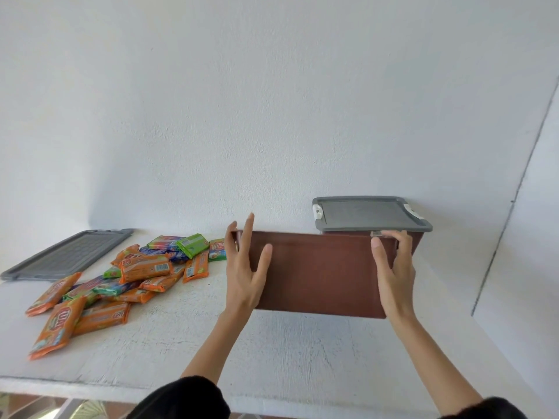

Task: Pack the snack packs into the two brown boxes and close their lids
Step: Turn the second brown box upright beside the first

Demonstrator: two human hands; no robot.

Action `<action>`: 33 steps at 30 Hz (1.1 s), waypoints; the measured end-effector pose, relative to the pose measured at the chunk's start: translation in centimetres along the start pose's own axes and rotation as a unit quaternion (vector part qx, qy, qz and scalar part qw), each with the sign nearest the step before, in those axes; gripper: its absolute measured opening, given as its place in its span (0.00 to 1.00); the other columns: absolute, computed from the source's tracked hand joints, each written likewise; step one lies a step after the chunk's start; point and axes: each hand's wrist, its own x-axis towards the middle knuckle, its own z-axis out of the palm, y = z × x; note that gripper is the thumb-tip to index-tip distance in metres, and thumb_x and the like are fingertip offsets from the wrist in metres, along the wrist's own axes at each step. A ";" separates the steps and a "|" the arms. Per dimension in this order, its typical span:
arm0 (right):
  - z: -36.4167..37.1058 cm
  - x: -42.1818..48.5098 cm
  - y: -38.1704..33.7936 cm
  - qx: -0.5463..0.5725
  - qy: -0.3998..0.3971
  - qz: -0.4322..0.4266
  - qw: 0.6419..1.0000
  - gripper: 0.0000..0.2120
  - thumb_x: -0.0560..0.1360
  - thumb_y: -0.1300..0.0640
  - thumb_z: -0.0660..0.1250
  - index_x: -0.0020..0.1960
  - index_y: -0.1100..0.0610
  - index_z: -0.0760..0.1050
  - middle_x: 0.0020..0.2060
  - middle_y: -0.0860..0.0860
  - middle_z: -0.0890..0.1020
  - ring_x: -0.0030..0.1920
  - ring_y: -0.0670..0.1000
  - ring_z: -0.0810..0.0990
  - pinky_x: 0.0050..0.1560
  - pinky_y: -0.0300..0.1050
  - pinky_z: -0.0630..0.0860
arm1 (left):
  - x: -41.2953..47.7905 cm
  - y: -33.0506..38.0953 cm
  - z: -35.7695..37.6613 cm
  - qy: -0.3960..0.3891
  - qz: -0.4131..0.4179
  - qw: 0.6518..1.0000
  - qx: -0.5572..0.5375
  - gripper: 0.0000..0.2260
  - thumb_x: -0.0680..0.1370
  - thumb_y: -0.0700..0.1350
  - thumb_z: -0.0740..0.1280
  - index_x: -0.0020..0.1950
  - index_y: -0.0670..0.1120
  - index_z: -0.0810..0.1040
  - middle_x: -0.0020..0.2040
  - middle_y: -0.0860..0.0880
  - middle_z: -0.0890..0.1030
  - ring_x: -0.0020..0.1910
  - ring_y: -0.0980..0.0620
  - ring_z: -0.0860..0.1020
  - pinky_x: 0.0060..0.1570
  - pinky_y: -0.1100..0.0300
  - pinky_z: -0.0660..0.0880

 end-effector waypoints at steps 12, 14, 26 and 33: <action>-0.9 -3.3 1.7 0.077 0.044 0.073 0.993 0.14 0.73 0.42 0.55 0.44 0.42 0.79 0.65 0.43 0.74 0.71 0.41 0.63 0.65 0.31 0.58 | -3.8 -3.6 -0.8 0.128 -0.100 0.973 -0.167 0.27 0.75 0.60 0.52 0.70 0.48 0.68 0.66 0.55 0.74 0.69 0.62 0.67 0.72 0.52 0.59; -1.5 -3.3 1.9 0.073 0.024 0.092 0.993 0.14 0.73 0.43 0.56 0.49 0.38 0.80 0.65 0.45 0.75 0.72 0.44 0.63 0.72 0.44 0.57 | -3.9 -4.4 -1.1 0.068 -0.116 0.972 -0.193 0.26 0.74 0.59 0.53 0.68 0.48 0.71 0.68 0.57 0.72 0.71 0.61 0.64 0.74 0.52 0.58; -3.3 -2.6 2.0 -0.170 -0.157 0.153 0.961 0.22 0.77 0.51 0.63 0.70 0.44 0.66 0.69 0.52 0.68 0.68 0.53 0.68 0.68 0.52 0.64 | -3.2 -5.9 -3.8 -0.169 -0.156 0.966 -0.120 0.31 0.66 0.73 0.57 0.66 0.63 0.70 0.73 0.66 0.58 0.73 0.64 0.53 0.74 0.52 0.50; -2.6 1.5 3.4 -0.395 -0.258 0.132 0.872 0.26 0.78 0.41 0.55 0.74 0.40 0.54 0.67 0.59 0.68 0.68 0.60 0.67 0.64 0.55 0.67 | -0.8 -4.4 -4.0 -0.214 -0.226 0.951 0.003 0.20 0.78 0.62 0.55 0.69 0.63 0.61 0.76 0.56 0.53 0.74 0.57 0.52 0.72 0.49 0.51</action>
